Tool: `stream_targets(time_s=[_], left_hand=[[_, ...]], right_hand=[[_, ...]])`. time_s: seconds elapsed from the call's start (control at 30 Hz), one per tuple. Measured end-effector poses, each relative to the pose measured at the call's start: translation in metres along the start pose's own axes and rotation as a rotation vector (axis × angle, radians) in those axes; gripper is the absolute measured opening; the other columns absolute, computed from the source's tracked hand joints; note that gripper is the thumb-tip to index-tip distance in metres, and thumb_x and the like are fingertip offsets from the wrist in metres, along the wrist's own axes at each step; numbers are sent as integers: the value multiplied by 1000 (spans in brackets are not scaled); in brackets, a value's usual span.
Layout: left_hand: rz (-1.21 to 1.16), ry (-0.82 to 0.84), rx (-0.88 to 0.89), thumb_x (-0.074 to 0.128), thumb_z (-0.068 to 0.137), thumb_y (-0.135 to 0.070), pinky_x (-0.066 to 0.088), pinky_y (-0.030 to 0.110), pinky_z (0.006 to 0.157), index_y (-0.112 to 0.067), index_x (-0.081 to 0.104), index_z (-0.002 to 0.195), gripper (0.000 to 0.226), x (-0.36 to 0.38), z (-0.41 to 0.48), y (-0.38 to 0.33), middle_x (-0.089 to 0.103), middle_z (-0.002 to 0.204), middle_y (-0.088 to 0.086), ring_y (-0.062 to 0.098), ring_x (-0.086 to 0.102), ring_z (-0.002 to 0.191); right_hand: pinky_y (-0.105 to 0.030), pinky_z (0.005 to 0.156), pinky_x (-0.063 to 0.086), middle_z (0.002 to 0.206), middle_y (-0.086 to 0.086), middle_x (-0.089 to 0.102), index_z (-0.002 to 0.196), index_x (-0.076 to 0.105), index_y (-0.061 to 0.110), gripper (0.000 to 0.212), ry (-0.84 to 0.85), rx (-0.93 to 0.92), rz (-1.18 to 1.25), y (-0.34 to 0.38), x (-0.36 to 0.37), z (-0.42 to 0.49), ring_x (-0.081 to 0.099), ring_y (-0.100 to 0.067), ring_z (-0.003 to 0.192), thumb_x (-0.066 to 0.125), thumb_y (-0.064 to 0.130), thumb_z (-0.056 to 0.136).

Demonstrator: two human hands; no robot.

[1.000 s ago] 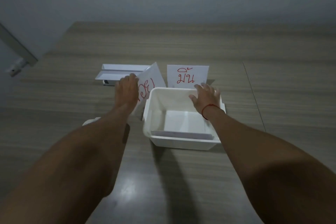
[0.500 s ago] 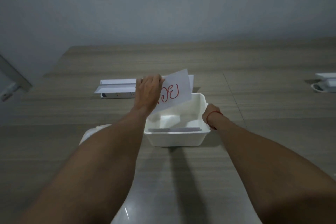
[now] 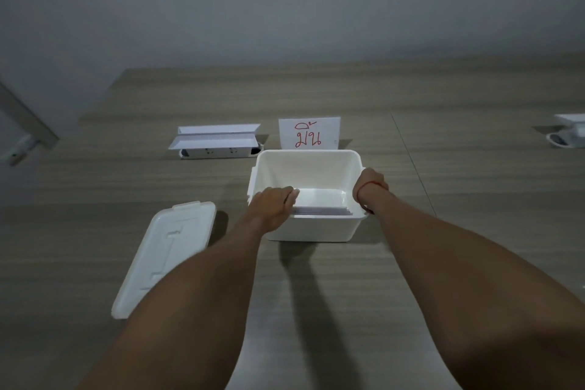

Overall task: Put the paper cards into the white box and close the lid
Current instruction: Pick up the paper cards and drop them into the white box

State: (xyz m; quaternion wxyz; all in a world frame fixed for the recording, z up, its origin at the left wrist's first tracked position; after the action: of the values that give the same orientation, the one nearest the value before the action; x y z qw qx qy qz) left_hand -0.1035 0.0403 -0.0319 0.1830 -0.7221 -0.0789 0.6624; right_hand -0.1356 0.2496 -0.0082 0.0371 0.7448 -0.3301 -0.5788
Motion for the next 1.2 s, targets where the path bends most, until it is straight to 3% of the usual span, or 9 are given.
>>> stream_targets(time_s=[0.13, 0.23, 0.37, 0.53, 0.7, 0.77, 0.87, 1.07, 1.2], left_hand=[[53, -307, -86, 33, 101, -32, 41, 36, 71, -6, 66, 90, 43, -38, 8, 20, 68, 91, 17, 33, 60, 87], [21, -426, -229, 36, 99, -33, 43, 39, 82, -9, 66, 101, 38, -56, 10, 43, 68, 101, 13, 32, 58, 99], [-70, -402, -343, 40, 98, -33, 44, 43, 99, -12, 57, 127, 39, -56, 22, 68, 64, 124, 11, 30, 55, 115], [-318, -376, -472, 41, 99, -15, 43, 38, 101, -7, 48, 136, 38, -48, 42, 88, 58, 133, 16, 31, 54, 122], [-446, -409, -501, 40, 97, -10, 46, 32, 82, -15, 51, 126, 32, -44, 59, 98, 60, 110, 8, 26, 58, 102], [-461, -388, -486, 40, 97, -14, 54, 39, 79, -18, 44, 124, 28, -43, 73, 105, 61, 105, 9, 28, 61, 96], [-425, -358, -475, 39, 98, -15, 46, 35, 74, -15, 40, 130, 32, -41, 92, 114, 56, 101, 8, 25, 56, 90], [-446, -407, -424, 35, 99, -19, 38, 26, 69, -12, 58, 114, 29, -42, 103, 120, 59, 90, 4, 23, 58, 83], [-441, -430, -399, 36, 99, -15, 37, 25, 72, -11, 61, 115, 30, -46, 107, 119, 59, 90, 1, 20, 56, 82]], right_hand=[[-36, 97, 47, 135, -17, 56, 130, 55, 2, 41, 12, -7, 2, 9, 4, 3, 57, -33, 123, 45, 2, 90], [-35, 94, 49, 132, -18, 59, 126, 57, 2, 38, 12, -23, 0, 20, 9, 10, 58, -34, 120, 47, 0, 89], [-34, 93, 50, 129, -17, 61, 122, 60, 2, 36, 29, -31, -15, 38, 12, 22, 60, -33, 118, 50, 1, 88], [-33, 94, 48, 126, -13, 63, 122, 60, 5, 36, 21, -43, -90, 62, 12, 50, 62, -31, 116, 49, 14, 89], [-33, 99, 43, 127, -12, 63, 120, 61, 8, 40, -77, -157, -218, 94, 8, 86, 59, -32, 120, 39, 31, 96], [-37, 99, 42, 128, -14, 61, 120, 60, 8, 39, -116, -193, -225, 109, 8, 104, 56, -32, 121, 38, 32, 97], [-43, 103, 37, 135, -14, 52, 128, 52, 10, 38, -124, -259, -242, 129, 12, 132, 48, -32, 127, 39, 30, 99], [-44, 107, 29, 135, -7, 49, 123, 53, 15, 32, -70, -434, -260, 155, 31, 162, 42, -28, 130, 47, 15, 91], [-41, 110, 28, 137, -8, 53, 126, 55, 19, 38, -27, -393, -241, 165, 37, 176, 42, -26, 133, 53, 17, 89]])
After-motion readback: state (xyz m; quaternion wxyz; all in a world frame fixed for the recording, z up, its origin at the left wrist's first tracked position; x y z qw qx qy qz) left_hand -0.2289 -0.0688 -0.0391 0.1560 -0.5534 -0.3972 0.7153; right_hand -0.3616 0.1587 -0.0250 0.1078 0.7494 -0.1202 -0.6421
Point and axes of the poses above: each hand's wrist, its own z-axis towards the middle knuckle, its own x-axis out of the palm, y = z × x, the point moved 7 cm from there along z, towards the middle knuckle
